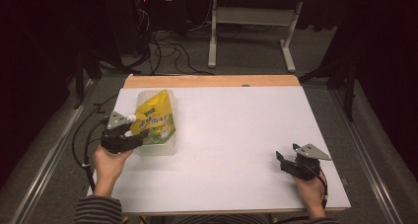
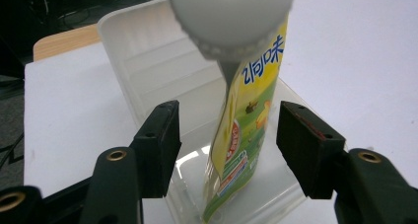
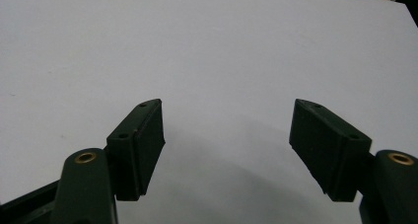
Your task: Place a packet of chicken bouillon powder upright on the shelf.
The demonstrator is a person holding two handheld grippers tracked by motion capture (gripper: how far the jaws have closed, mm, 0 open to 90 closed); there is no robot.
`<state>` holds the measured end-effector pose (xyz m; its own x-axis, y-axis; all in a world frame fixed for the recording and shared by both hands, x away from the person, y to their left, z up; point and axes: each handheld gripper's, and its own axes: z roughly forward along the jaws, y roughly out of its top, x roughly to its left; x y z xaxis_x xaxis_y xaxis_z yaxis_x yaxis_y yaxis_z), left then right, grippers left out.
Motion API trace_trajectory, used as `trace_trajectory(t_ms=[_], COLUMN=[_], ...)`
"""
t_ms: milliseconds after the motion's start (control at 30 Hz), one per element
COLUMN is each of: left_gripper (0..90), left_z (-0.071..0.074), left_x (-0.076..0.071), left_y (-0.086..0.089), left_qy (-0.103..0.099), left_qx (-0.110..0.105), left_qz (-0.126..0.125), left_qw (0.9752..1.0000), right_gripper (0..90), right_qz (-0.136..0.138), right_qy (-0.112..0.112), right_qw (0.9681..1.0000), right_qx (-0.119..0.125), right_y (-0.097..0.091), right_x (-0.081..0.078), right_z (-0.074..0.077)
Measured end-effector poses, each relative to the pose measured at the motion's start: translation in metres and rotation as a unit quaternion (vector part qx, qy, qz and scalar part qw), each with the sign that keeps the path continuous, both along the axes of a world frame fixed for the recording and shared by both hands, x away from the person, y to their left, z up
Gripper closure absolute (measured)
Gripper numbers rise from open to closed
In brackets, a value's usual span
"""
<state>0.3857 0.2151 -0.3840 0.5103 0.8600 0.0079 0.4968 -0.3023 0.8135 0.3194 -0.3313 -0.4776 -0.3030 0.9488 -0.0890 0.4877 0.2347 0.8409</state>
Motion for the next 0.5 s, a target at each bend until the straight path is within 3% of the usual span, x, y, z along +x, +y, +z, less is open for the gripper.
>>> trace_trajectory(t_ms=[267, 500], left_gripper=[42.2, 42.2], left_z=[0.004, 0.001], left_x=[-0.016, -0.027], left_y=[0.002, 0.007], left_qy=[-0.011, -0.012], left_qx=[0.005, -0.008], left_qz=[0.018, 0.027], left_qw=[0.9998, 0.9995], right_gripper=[29.8, 29.8], right_qz=[0.003, 0.003], right_qy=[0.001, -0.002], right_qw=[1.0000, 1.0000], right_qx=[0.000, 0.000], right_y=[0.000, 0.000], right_x=[0.000, 0.000], right_z=[0.000, 0.000])
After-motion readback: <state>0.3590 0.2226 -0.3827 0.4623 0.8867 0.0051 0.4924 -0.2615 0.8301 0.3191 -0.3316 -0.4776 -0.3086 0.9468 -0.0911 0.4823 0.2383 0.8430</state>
